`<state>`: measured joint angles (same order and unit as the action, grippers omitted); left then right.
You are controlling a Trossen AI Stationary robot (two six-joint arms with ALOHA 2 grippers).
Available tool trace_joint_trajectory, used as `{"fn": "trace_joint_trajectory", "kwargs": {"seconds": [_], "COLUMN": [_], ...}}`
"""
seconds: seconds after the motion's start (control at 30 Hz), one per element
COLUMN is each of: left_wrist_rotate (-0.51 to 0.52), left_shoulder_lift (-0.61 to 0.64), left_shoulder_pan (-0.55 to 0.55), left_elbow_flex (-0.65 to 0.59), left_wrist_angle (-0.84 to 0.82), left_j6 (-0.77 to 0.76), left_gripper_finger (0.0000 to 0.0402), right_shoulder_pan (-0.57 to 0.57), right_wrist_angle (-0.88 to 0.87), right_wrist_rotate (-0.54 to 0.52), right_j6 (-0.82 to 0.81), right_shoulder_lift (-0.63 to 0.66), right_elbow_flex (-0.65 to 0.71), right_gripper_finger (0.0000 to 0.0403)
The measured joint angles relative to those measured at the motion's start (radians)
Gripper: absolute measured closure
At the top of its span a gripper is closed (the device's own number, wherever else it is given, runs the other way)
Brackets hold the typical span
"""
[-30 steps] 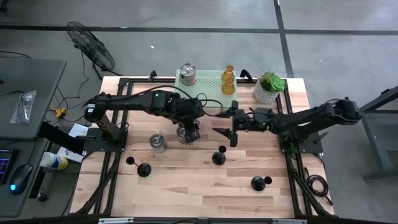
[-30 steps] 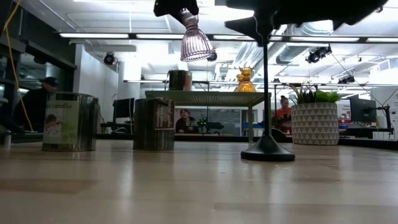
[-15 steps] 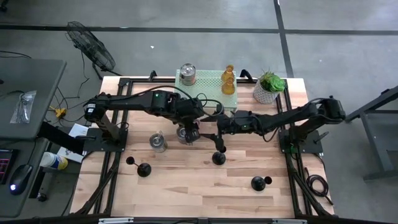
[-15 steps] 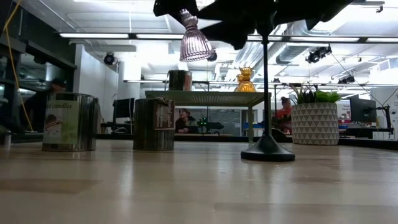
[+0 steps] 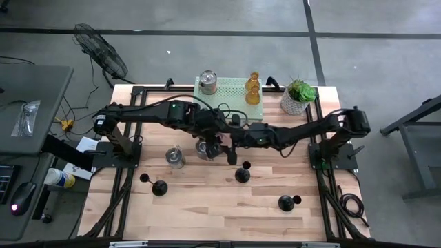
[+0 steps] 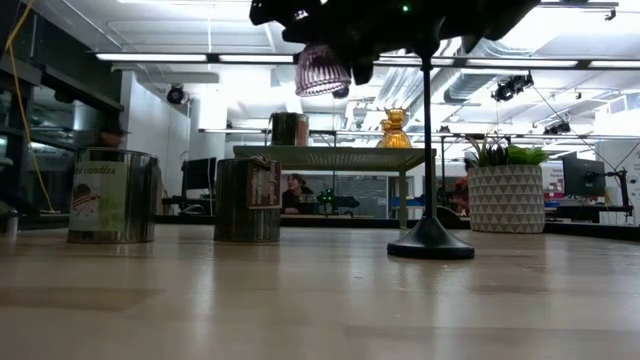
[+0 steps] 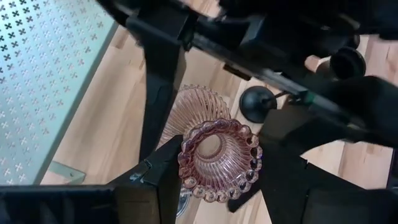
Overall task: Pick & Place candle stick holders
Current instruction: Put the violet candle holder on the shelf
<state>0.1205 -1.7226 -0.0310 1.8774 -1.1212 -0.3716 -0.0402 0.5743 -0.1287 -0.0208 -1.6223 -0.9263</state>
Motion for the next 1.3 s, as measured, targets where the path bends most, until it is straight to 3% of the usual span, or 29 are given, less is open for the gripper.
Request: {"fn": "trace_joint_trajectory", "kwargs": {"seconds": [0.43, 1.3], "left_wrist_rotate": [-0.005, -0.01], "left_shoulder_lift": [0.0, 0.001], "left_shoulder_pan": [-0.003, -0.002], "left_elbow_flex": [0.0, 0.001], "left_wrist_angle": [-0.013, -0.019], "left_j6": [-0.015, -0.03], "left_gripper_finger": [0.0235, 0.0223], "right_shoulder_pan": [-0.006, -0.023], "right_wrist_angle": [-0.069, -0.095], "right_wrist_rotate": [-0.006, 0.003], "right_j6": [-0.01, 0.006], "right_shoulder_lift": [0.006, 0.039], "right_elbow_flex": [-0.015, -0.013], "right_gripper_finger": [0.0192, 0.0264]}}
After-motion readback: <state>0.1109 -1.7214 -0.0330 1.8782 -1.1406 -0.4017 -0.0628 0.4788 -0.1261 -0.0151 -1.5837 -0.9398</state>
